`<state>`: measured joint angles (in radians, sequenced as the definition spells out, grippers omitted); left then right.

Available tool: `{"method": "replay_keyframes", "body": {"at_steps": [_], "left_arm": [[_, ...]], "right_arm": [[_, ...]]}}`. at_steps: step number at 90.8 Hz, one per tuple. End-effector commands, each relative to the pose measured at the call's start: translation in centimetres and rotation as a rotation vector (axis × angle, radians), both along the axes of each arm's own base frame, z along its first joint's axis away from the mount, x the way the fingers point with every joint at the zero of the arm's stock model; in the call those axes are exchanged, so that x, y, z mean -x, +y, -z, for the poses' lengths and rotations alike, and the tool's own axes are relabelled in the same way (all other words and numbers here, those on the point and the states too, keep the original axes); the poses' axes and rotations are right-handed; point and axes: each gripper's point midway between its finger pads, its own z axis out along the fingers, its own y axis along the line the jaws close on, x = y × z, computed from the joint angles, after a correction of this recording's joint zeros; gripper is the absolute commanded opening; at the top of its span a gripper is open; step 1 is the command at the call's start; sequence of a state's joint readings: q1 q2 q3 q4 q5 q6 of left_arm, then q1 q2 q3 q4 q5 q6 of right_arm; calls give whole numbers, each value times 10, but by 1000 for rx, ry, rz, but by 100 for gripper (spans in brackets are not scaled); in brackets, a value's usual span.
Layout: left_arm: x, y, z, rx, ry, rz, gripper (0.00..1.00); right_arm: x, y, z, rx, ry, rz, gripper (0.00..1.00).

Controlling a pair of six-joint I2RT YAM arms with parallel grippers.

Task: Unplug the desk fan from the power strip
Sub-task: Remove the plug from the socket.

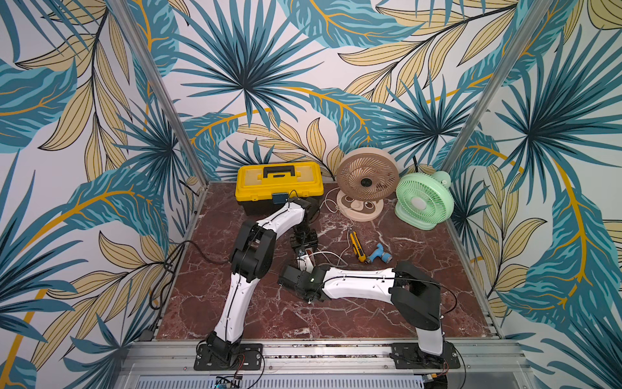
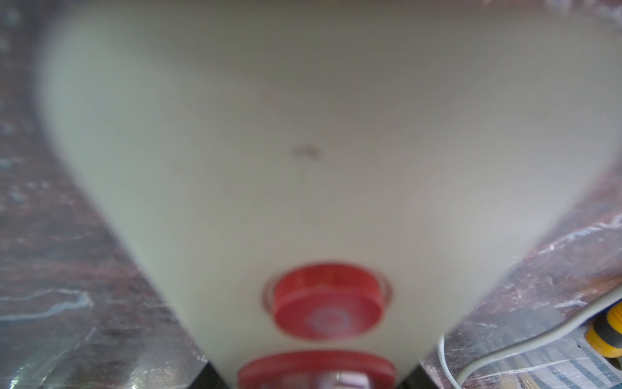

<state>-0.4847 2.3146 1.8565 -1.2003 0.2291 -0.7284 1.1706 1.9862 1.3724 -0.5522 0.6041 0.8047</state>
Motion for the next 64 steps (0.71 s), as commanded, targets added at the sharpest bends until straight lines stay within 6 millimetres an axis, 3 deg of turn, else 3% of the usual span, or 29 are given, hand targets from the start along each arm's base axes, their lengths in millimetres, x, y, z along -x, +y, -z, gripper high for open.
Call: {"method": "replay_keyframes", "body": {"at_steps": [1,17,44,64], "left_arm": [[17,32,86,-148,93,4,0],[18,33,87,-148,92,2,0],[20,34,87,-153,93,5,0],[20,35,86,-153,91,6,0]], "right_arm": [[5,-14,2,34,-10,0,0],[2,-28,0,-64,7,49,0],[-1,-45,31,-222,138,128,0],[-1,-49,38,-285,179,161,0]]}}
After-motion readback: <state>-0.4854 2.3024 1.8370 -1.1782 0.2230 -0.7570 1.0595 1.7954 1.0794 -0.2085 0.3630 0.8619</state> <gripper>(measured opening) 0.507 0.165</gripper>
